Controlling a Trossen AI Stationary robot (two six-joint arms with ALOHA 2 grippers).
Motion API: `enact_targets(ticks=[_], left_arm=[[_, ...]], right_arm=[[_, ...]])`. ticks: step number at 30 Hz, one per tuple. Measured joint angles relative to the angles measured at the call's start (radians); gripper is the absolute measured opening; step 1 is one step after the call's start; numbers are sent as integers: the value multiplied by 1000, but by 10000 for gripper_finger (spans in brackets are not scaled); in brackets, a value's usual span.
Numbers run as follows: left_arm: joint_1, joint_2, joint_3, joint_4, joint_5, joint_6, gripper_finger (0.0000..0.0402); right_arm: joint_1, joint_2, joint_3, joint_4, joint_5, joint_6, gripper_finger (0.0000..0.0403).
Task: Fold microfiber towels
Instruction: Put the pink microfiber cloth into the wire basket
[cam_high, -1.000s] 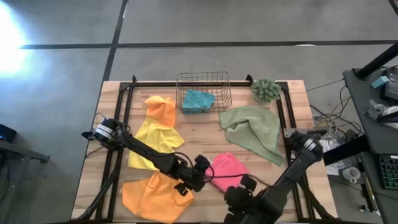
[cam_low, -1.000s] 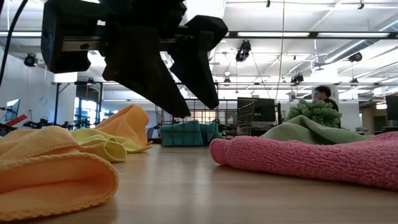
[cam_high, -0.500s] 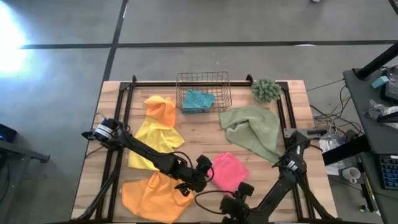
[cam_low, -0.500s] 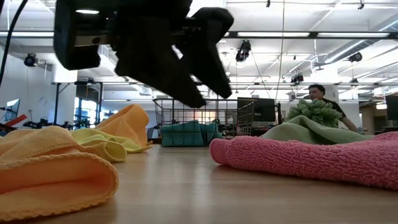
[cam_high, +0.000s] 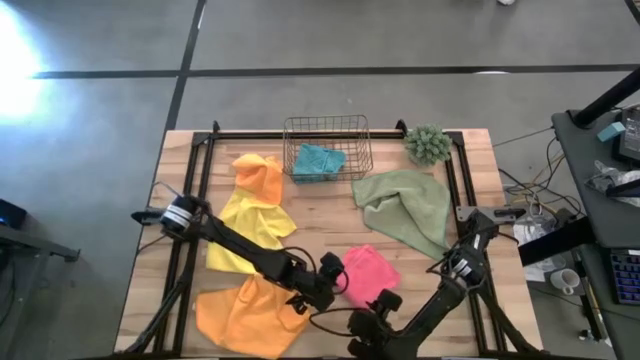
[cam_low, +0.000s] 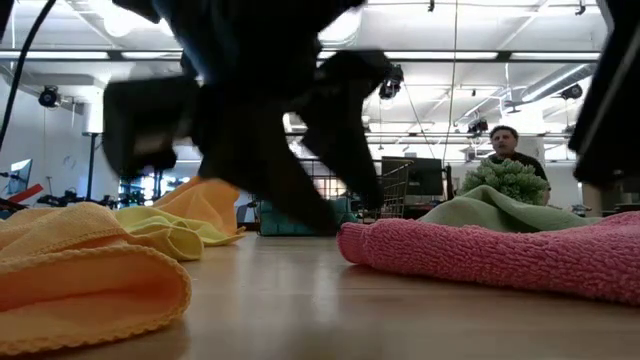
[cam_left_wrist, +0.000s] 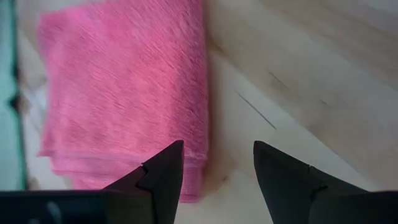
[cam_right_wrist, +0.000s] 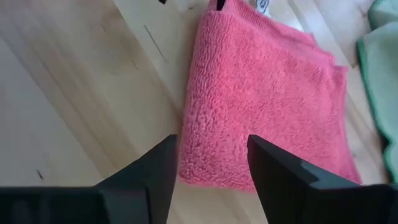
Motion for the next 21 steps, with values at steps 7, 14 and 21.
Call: enact_targets(ticks=[7,14,21], left_arm=[[6,6,1,28,-38,-2,178],[17,43,3,35,-40,26,178],[30,89,26,58,-47,21,178]], right_arm=[[0,-1,-40,71,-5,-16,187],[-23,-1,-102,101,-49,-25,187],[-41,-2,-160,156,-81,-20,187]])
